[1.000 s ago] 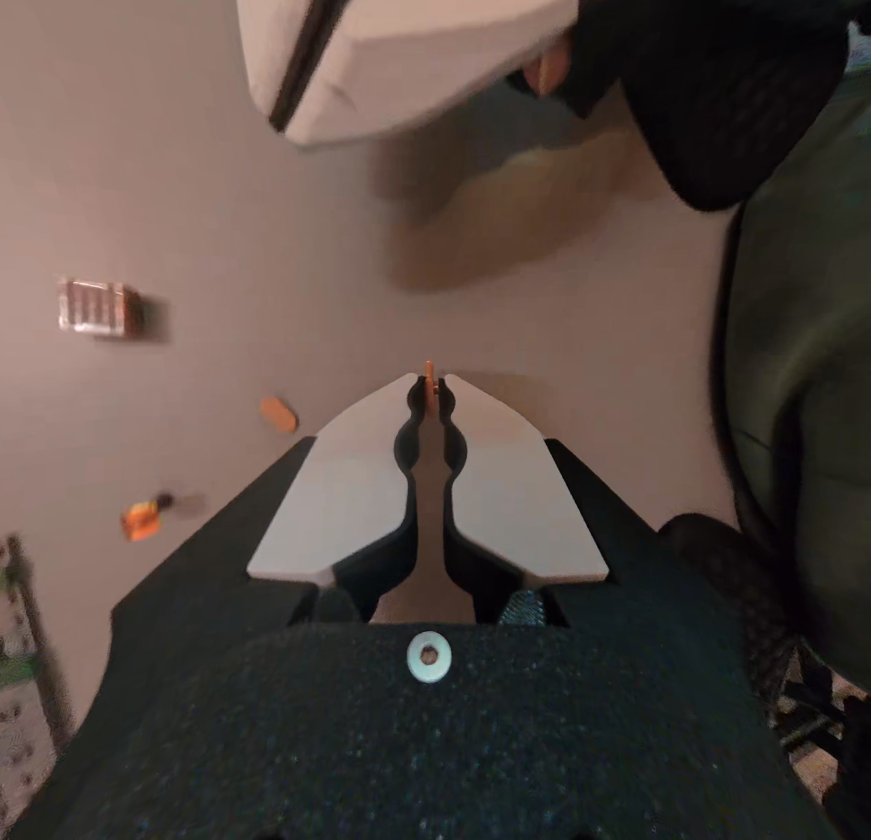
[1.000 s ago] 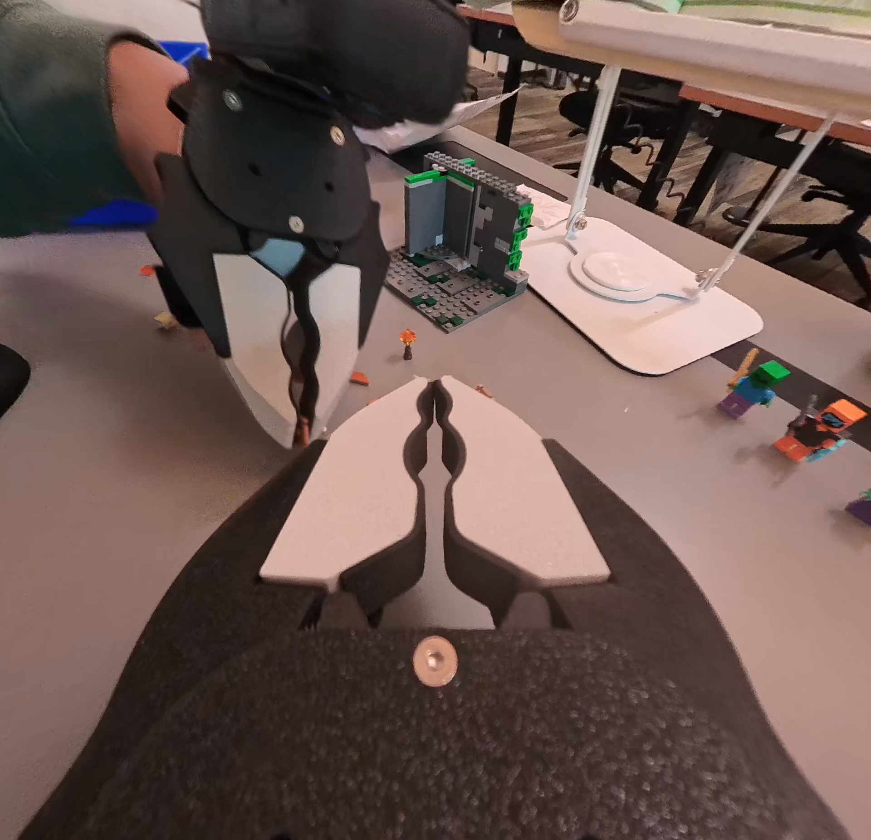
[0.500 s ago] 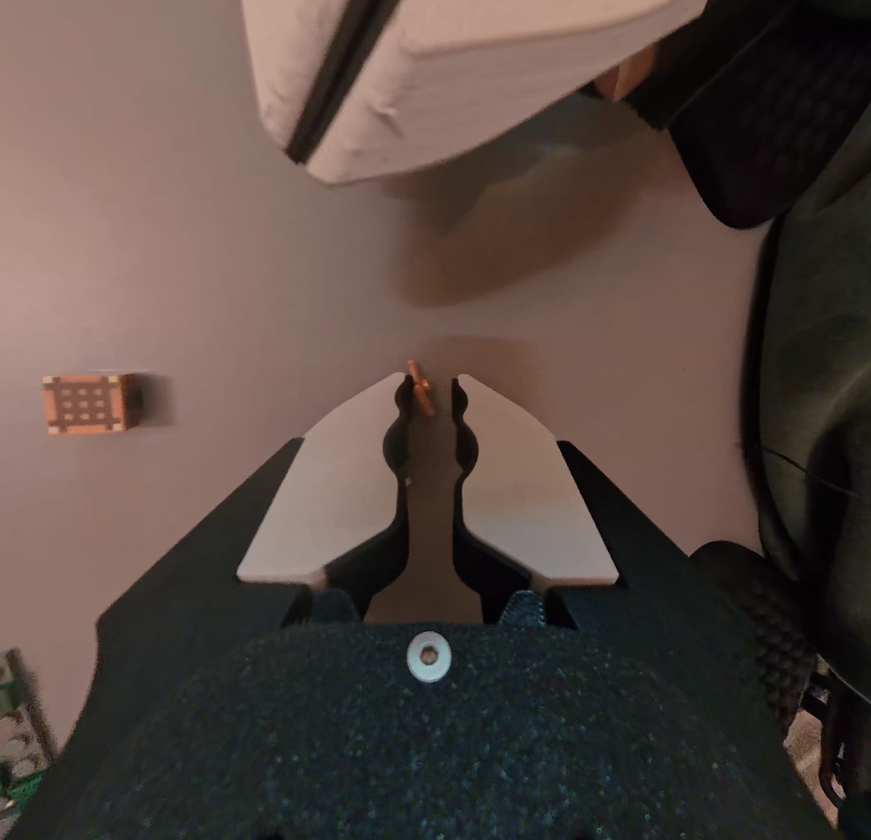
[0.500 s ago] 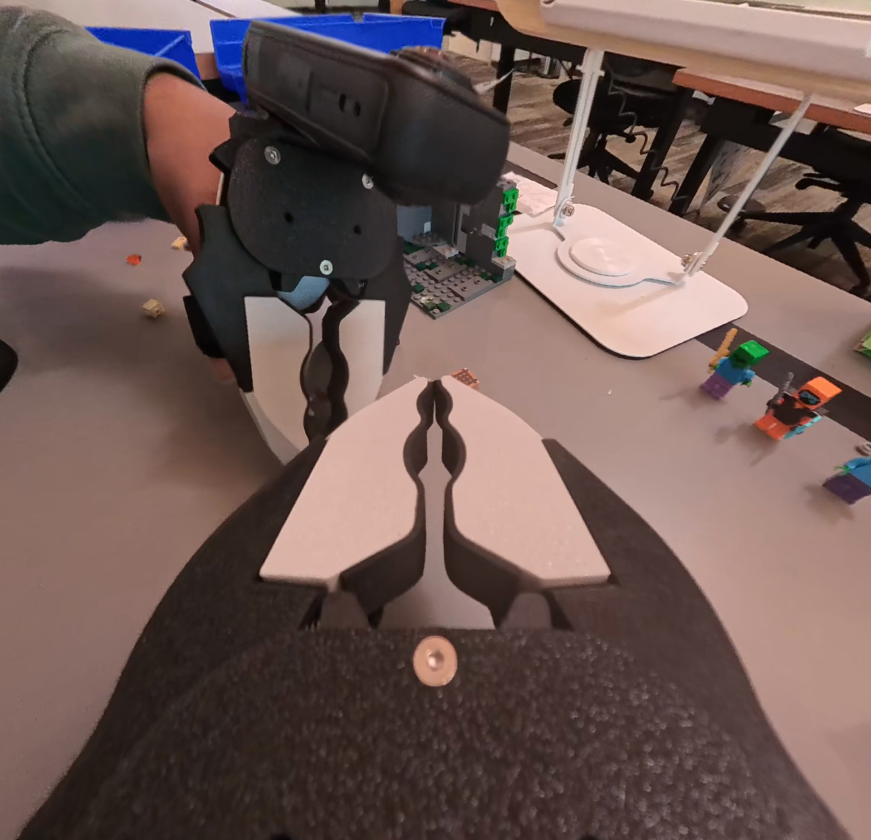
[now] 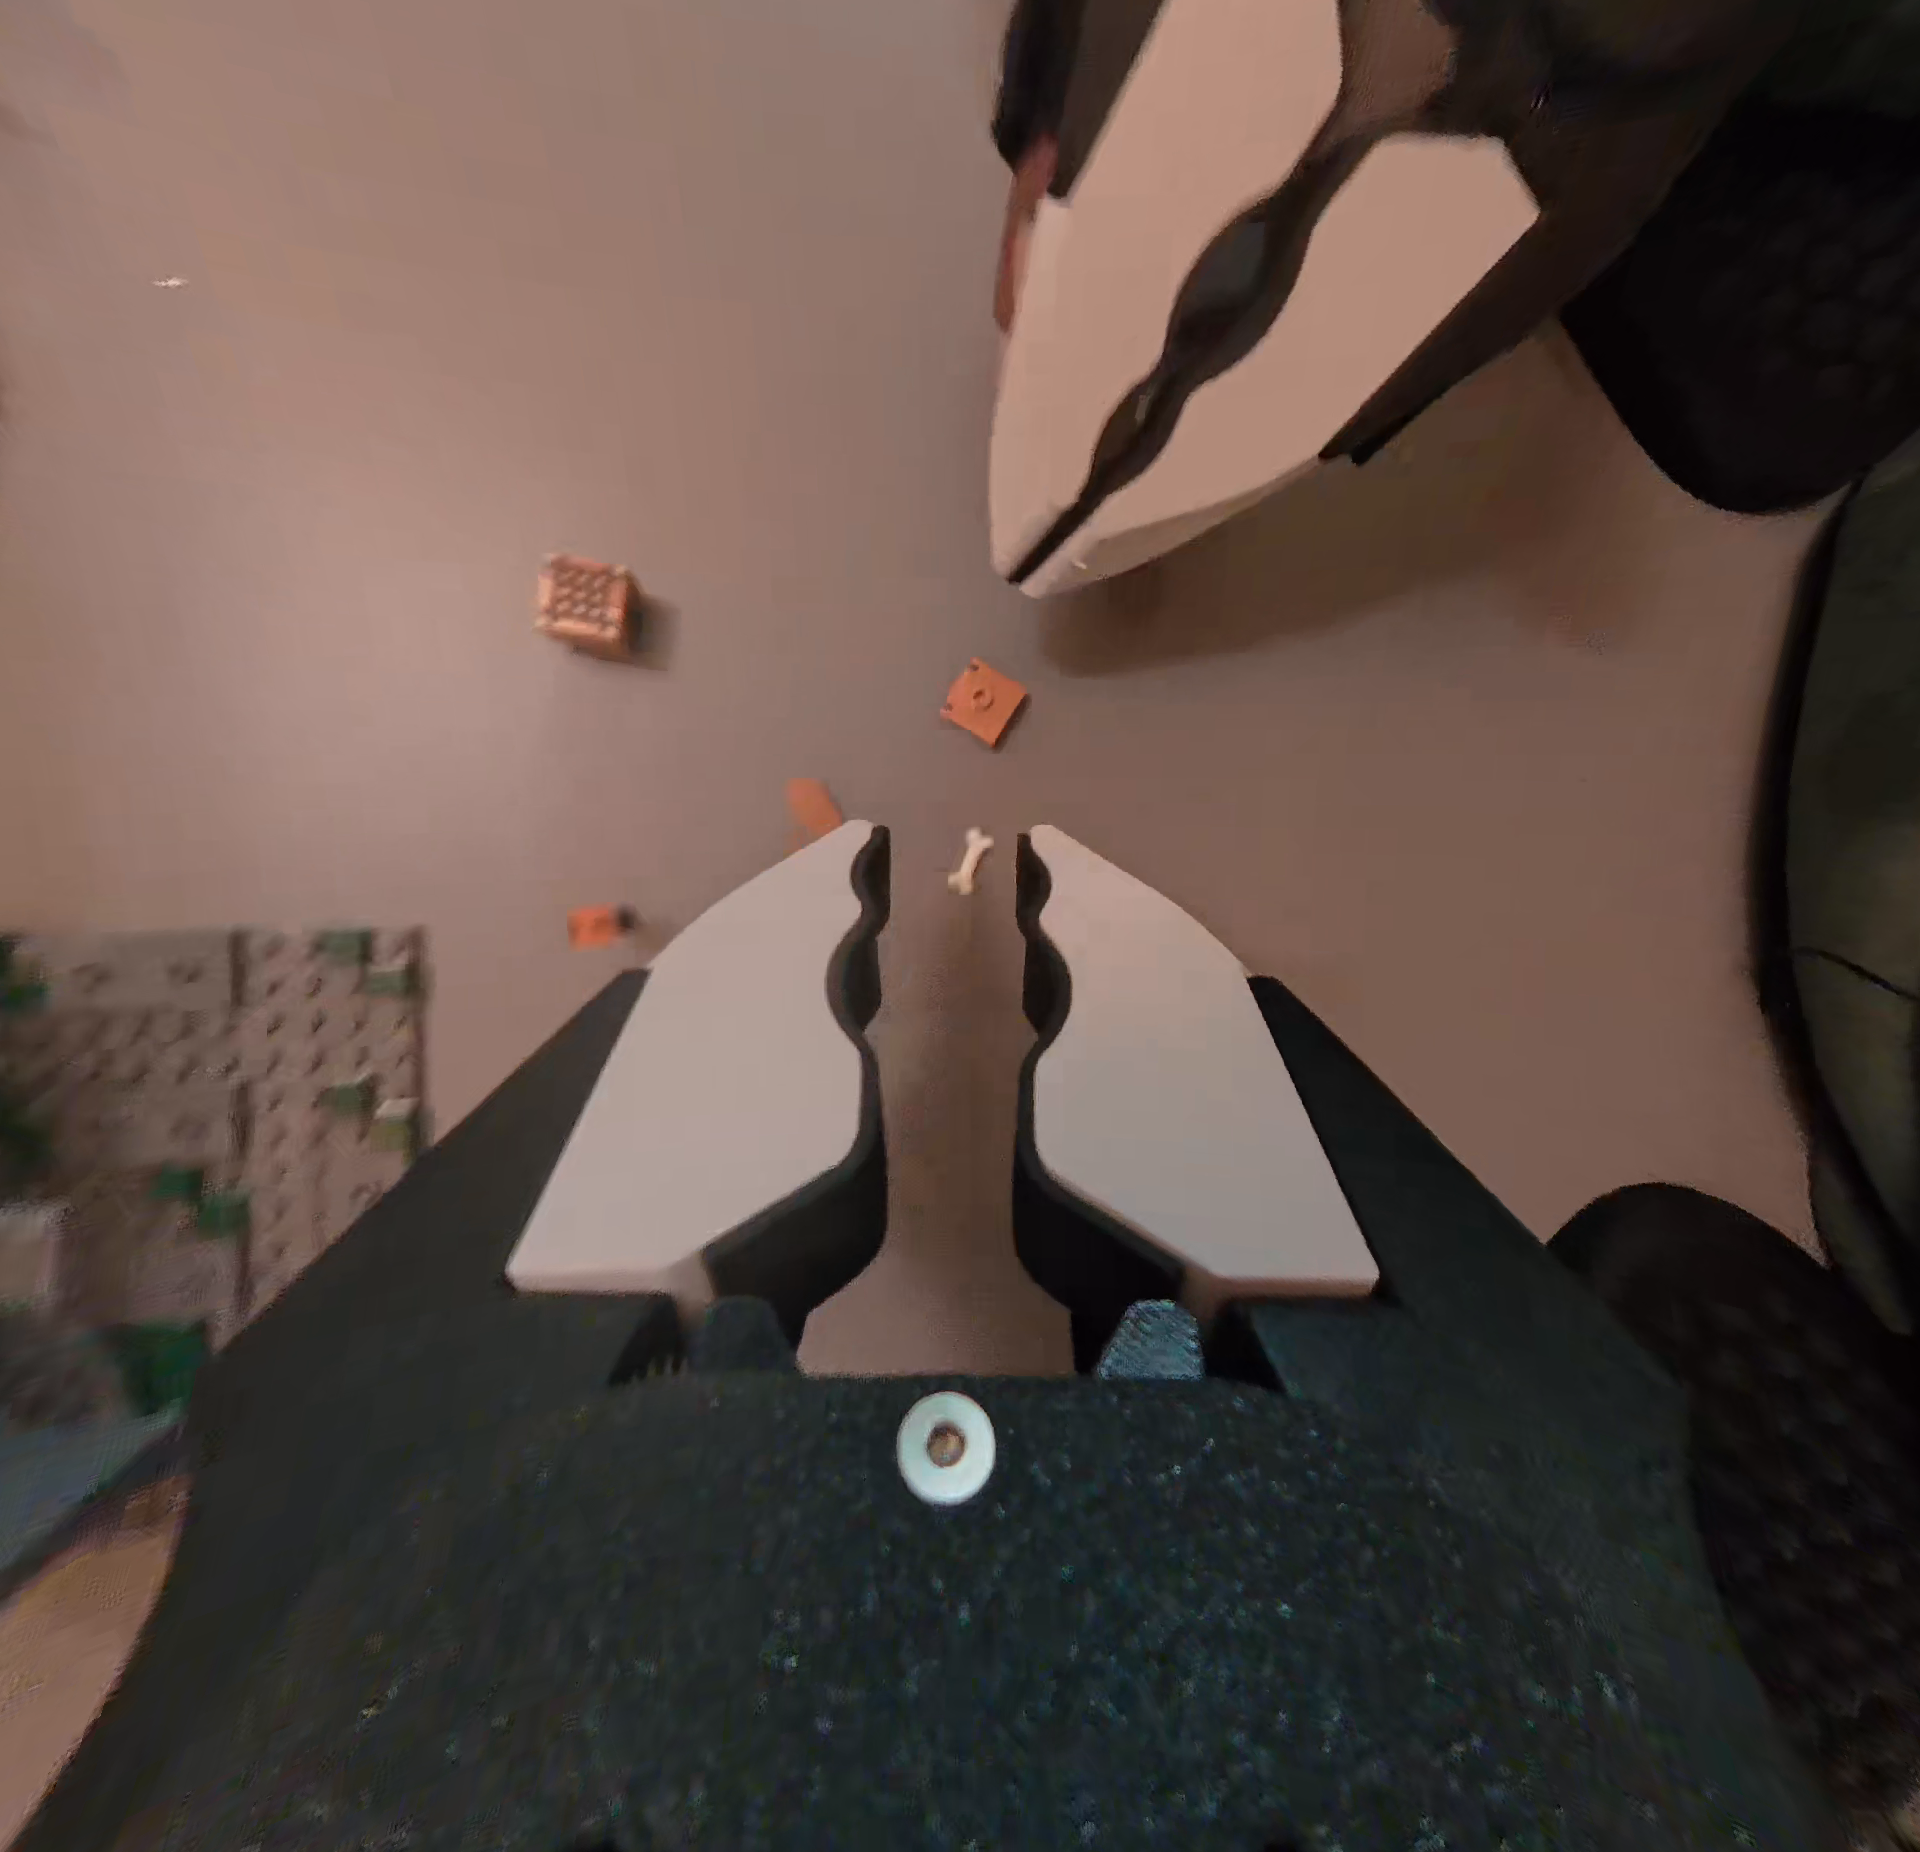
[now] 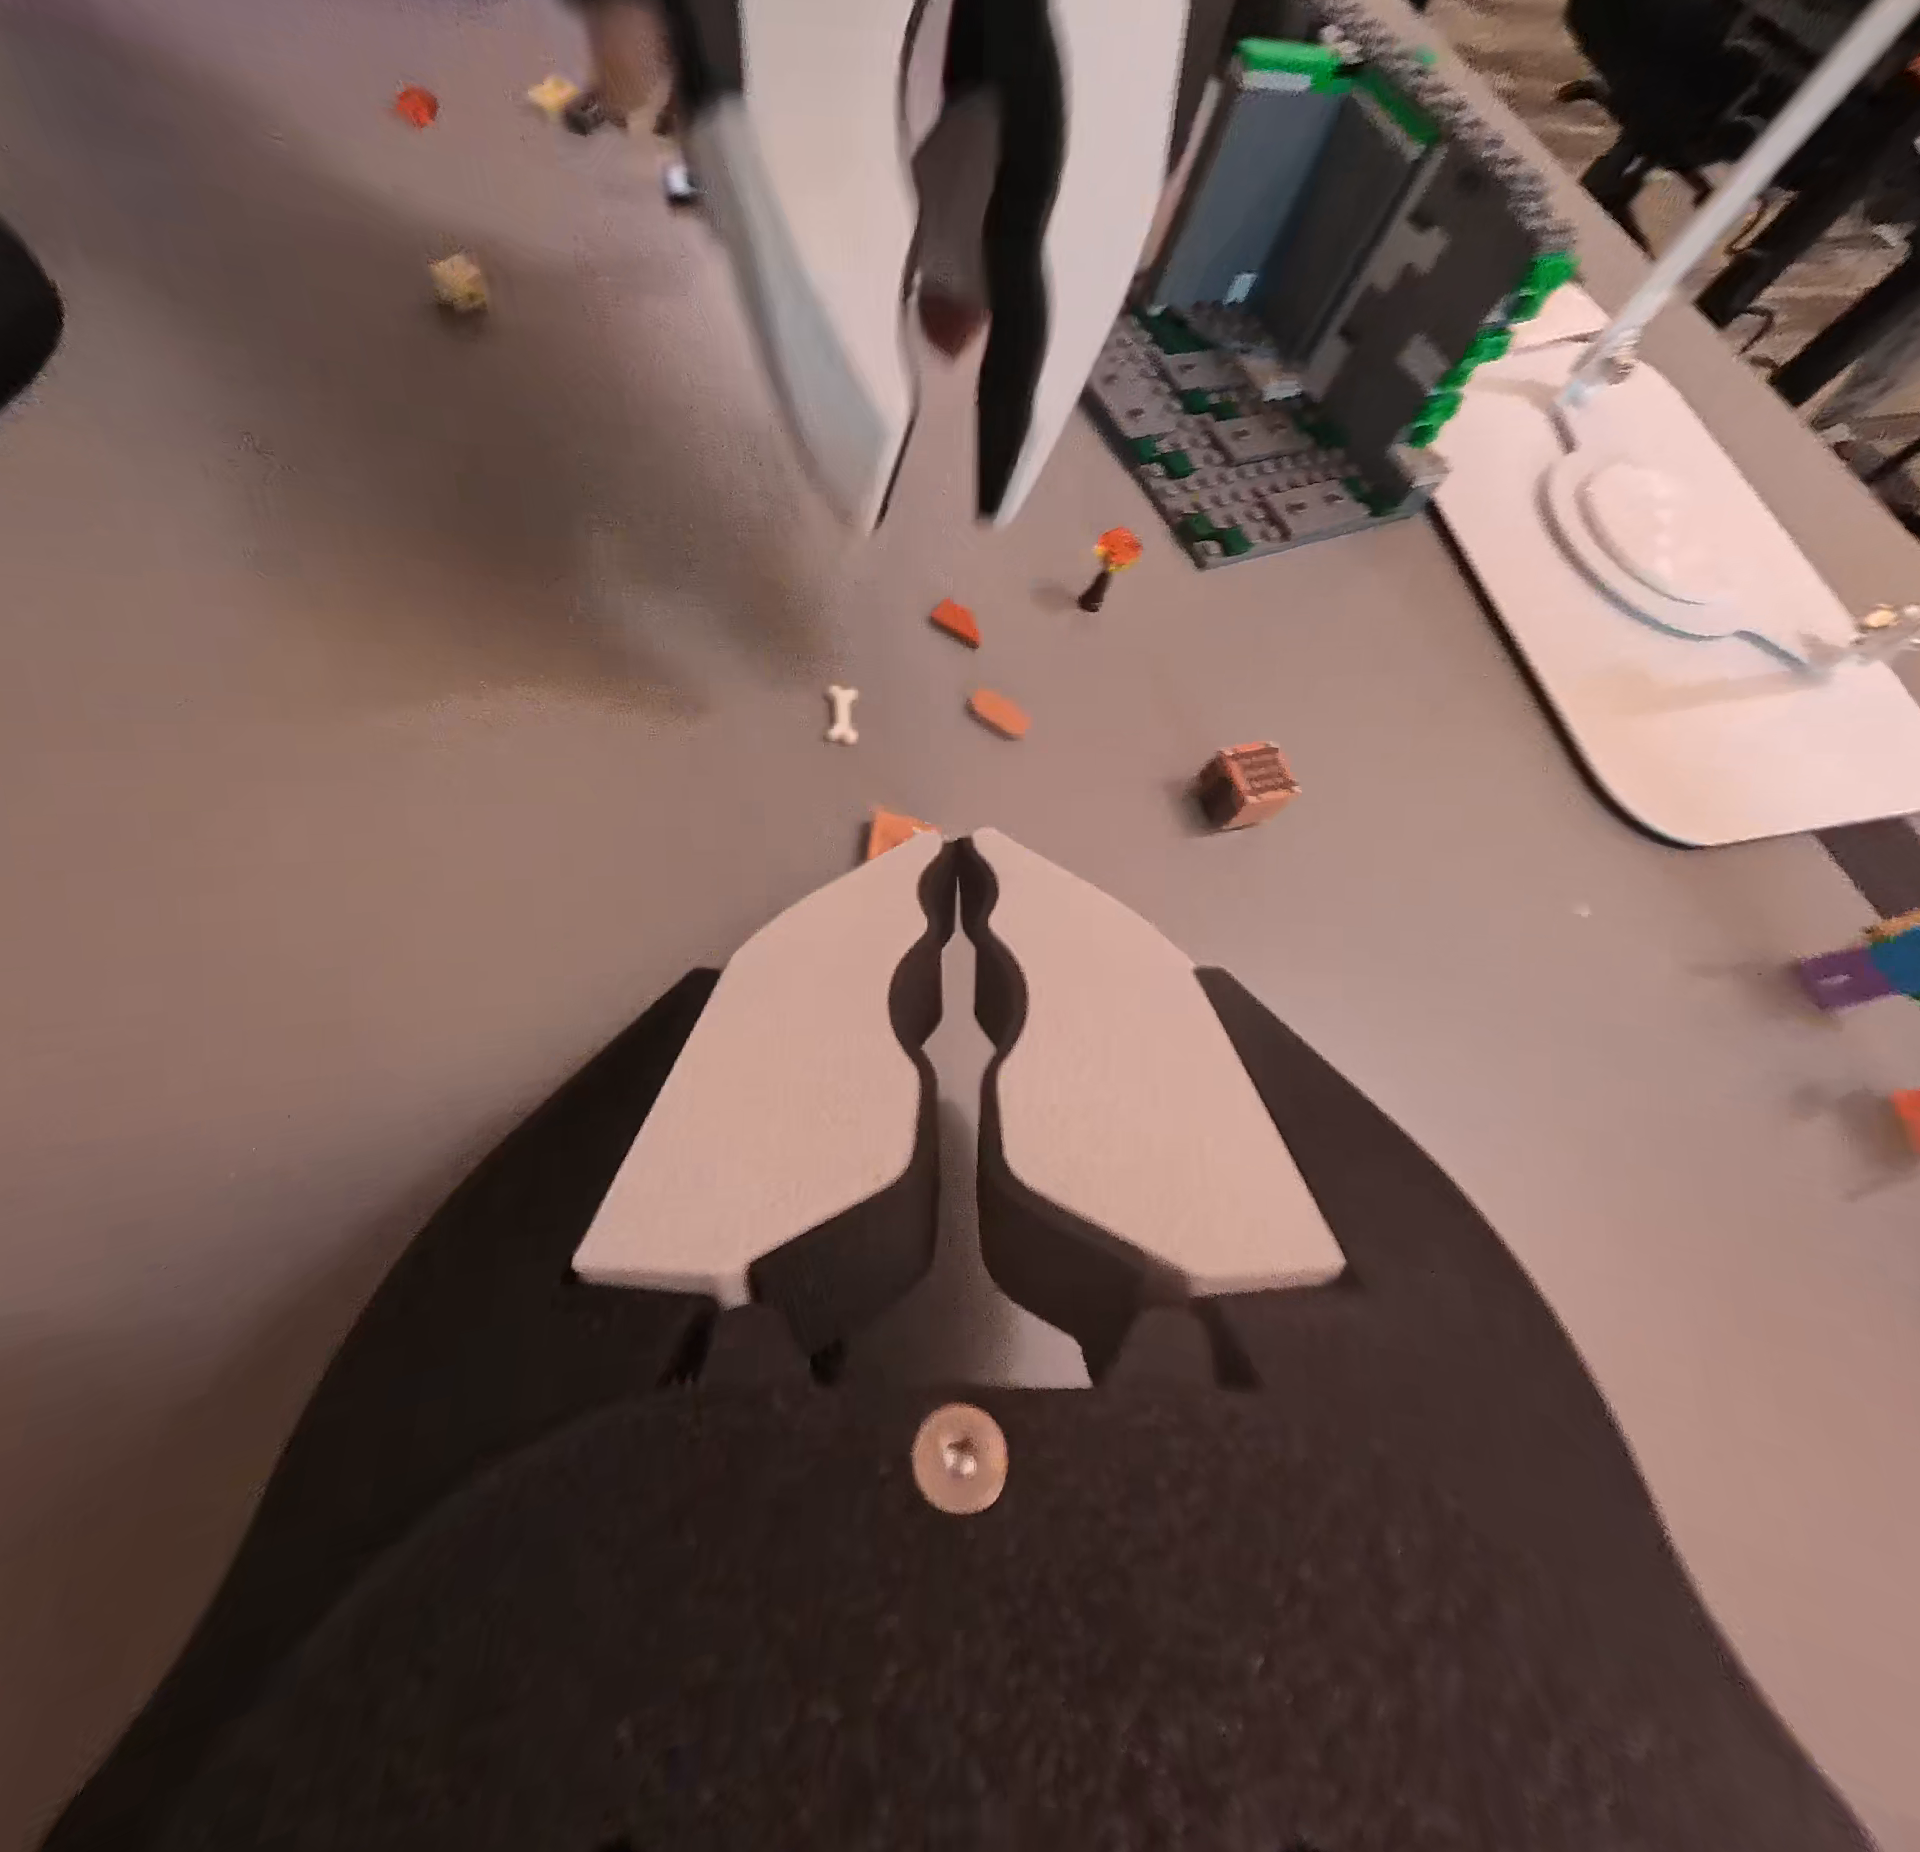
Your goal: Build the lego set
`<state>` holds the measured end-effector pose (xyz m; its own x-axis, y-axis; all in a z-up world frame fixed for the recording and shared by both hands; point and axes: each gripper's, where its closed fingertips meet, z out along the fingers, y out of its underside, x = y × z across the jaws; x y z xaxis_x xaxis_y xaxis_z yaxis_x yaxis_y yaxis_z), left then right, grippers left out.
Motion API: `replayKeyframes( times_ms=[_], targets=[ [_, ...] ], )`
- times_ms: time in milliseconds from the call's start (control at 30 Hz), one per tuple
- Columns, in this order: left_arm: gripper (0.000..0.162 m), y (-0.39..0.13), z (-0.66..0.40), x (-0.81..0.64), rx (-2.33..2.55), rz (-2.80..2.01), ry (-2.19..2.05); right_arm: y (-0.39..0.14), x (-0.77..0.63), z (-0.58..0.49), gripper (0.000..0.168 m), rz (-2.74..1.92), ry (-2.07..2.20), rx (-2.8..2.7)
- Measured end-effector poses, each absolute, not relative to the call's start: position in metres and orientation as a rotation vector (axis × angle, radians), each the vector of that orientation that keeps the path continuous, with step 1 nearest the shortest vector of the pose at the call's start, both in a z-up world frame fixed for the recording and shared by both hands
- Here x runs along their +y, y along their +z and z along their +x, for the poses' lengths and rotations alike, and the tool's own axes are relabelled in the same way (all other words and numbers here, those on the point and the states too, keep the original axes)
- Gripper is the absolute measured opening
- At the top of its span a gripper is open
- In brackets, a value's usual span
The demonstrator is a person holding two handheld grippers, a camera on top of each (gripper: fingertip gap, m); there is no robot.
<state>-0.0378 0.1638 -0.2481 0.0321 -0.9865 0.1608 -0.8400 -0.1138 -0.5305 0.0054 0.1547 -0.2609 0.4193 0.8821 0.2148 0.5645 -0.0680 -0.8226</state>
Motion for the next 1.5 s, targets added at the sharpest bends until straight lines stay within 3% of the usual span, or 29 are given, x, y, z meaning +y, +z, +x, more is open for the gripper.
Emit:
replayKeyframes(
  times_ms=[300,567,733,833,1233,1500],
  targets=[
    [0.014,-0.182,-0.156,0.229,1.493,-2.095,-0.372,-0.258,0.152,-0.001,0.0,-1.756,0.521,-1.221],
    [0.023,-0.209,-0.246,0.253,1.385,-2.291,-0.215,-0.255,0.148,-0.005,0.0,-1.759,0.592,-1.187],
    [0.02,-0.21,-0.275,0.248,1.336,-2.314,-0.172,-0.251,0.15,-0.003,0.0,-1.753,0.596,-1.163],
    [0.0,-0.195,-0.286,0.243,1.285,-2.258,-0.146,-0.249,0.151,-0.003,0.0,-1.736,0.592,-1.155],
    [0.0,-0.106,-0.388,0.202,0.845,-2.076,0.092,-0.24,0.164,0.003,0.0,-1.699,0.555,-1.043],
    [0.0,-0.159,-0.487,0.16,0.73,-2.304,0.17,-0.241,0.172,0.006,0.0,-1.701,0.486,-1.001]
  ],
)
